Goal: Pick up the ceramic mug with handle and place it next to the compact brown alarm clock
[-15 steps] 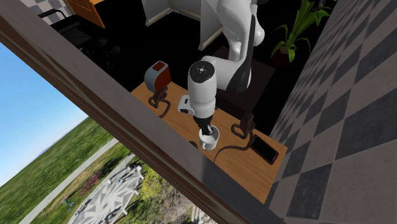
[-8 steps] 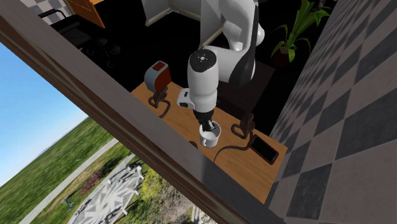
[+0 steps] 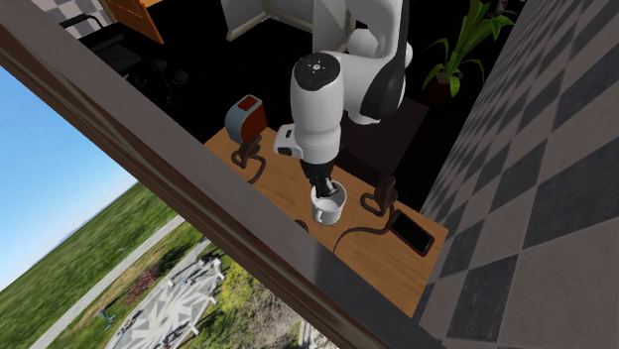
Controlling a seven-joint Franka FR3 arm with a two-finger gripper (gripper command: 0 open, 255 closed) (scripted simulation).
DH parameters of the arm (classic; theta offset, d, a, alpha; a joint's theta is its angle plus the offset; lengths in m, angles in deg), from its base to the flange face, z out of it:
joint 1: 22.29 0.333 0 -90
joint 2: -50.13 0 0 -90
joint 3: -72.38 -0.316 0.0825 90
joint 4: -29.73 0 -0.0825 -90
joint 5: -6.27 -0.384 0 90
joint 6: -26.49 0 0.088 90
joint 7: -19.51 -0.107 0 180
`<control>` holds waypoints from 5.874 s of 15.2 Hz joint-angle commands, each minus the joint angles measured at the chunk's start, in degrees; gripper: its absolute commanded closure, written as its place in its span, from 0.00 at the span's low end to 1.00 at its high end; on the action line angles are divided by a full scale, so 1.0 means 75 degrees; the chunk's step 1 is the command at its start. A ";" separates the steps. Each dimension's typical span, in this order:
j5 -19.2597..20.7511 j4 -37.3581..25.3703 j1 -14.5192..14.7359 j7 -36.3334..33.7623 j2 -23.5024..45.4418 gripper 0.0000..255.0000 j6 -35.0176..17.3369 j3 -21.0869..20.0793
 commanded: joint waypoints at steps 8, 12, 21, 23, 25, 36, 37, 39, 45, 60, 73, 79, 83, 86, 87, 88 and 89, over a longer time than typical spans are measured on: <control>-0.0007 -0.0871 0.0013 -0.0023 -0.0042 1.00 0.0912 -0.0011; 0.0001 -0.1319 0.0027 -0.0040 -0.0015 1.00 0.1334 -0.0016; -0.0386 0.0388 -0.0700 0.1103 -0.1490 1.00 0.1126 0.0386; -0.0460 0.0816 -0.0879 0.1446 -0.1844 1.00 0.1066 0.0537; -0.0514 0.1199 -0.1045 0.1793 -0.2168 1.00 0.1025 0.0704; -0.0503 0.2599 -0.1904 0.3723 -0.3443 1.00 0.1023 0.1775; -0.0482 0.2672 -0.1981 0.3900 -0.3516 1.00 0.1035 0.1882; -0.0432 0.2791 -0.2134 0.4255 -0.3639 1.00 0.1060 0.2102; -0.0358 0.3200 -0.2339 0.4756 -0.3752 1.00 0.0791 0.2410; -0.0408 0.4494 -0.2338 0.4865 -0.3497 1.00 -0.0753 0.2428; -0.0514 0.5329 -0.2324 0.5004 -0.2963 1.00 -0.2115 0.2450; -0.0591 0.5614 -0.2313 0.5087 -0.2629 1.00 -0.2729 0.2458; -0.0591 0.5614 -0.2313 0.5087 -0.2629 1.00 -0.2729 0.2457; -0.0591 0.5614 -0.2313 0.5087 -0.2629 1.00 -0.2729 0.2457; -0.0591 0.5614 -0.2313 0.5087 -0.2629 1.00 -0.2729 0.2457; -0.0591 0.5614 -0.2314 0.5087 -0.2629 0.00 -0.2729 0.2458; -0.0591 0.5614 -0.2314 0.5087 -0.2629 0.00 -0.2730 0.2458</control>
